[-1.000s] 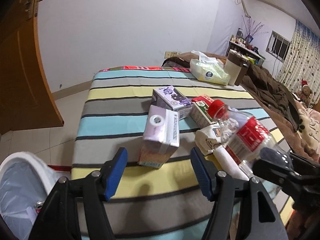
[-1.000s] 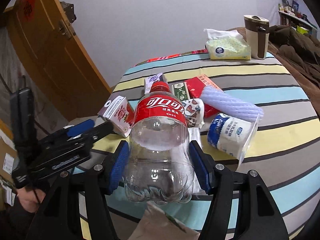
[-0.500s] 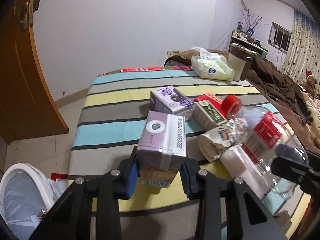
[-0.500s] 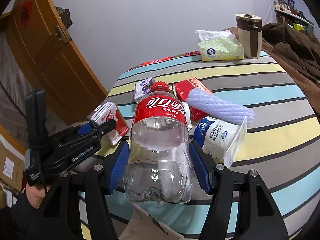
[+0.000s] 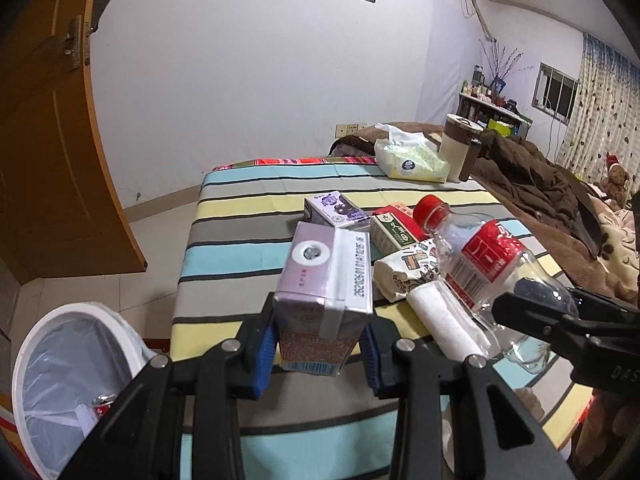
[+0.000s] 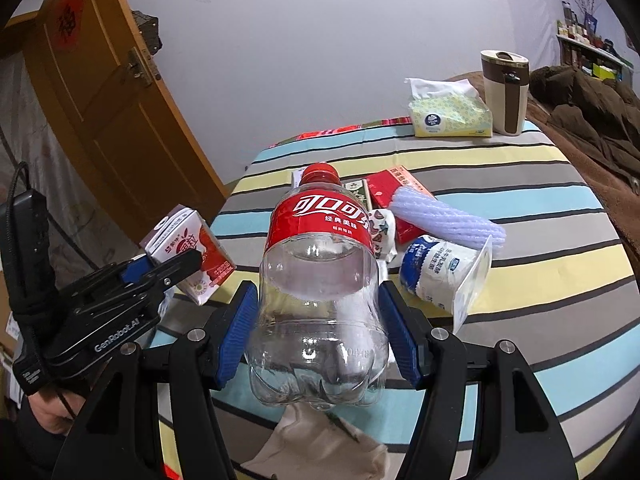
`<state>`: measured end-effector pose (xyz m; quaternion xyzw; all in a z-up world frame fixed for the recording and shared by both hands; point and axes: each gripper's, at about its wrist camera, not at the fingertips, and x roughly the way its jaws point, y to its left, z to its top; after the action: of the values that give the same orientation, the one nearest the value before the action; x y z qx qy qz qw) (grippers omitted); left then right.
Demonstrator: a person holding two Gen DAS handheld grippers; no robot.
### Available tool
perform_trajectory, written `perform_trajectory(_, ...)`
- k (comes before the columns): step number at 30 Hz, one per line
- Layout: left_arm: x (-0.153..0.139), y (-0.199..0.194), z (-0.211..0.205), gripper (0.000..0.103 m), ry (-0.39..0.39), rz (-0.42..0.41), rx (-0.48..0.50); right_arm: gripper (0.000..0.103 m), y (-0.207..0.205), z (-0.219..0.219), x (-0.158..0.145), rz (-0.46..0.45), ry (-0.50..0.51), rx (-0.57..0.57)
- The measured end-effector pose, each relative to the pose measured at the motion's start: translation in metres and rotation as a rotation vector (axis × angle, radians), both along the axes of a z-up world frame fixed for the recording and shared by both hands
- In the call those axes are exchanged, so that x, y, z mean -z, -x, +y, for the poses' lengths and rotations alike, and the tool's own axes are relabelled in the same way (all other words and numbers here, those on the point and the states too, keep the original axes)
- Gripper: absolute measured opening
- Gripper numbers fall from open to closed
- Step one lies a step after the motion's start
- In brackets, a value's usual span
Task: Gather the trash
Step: 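Carry the bottle and carton over the bin and open both grippers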
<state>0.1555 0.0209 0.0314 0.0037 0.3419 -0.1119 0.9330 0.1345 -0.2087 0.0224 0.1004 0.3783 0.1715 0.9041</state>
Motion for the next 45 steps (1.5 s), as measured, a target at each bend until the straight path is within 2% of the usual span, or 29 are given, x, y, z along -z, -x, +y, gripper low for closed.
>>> perform_trajectory(13,-0.006,0.025,0.028,0.038,0.021,-0.016,-0.073,0.063,0.006,0.026,-0.007,-0.015,0.017,-0.077)
perform_trajectory(33,-0.009,0.077,0.145,0.038,0.037,-0.039,-0.356,0.063,0.004,0.141,-0.008,-0.02,0.043,-0.39)
perform_trajectory(38,-0.002,0.084,0.178,0.038,0.045,-0.023,-0.429,0.063,0.004,0.171,-0.001,-0.001,0.053,-0.464)
perform_trajectory(45,0.015,0.087,0.202,0.038,0.059,0.014,-0.463,0.063,0.003,0.205,0.01,0.042,0.081,-0.529)
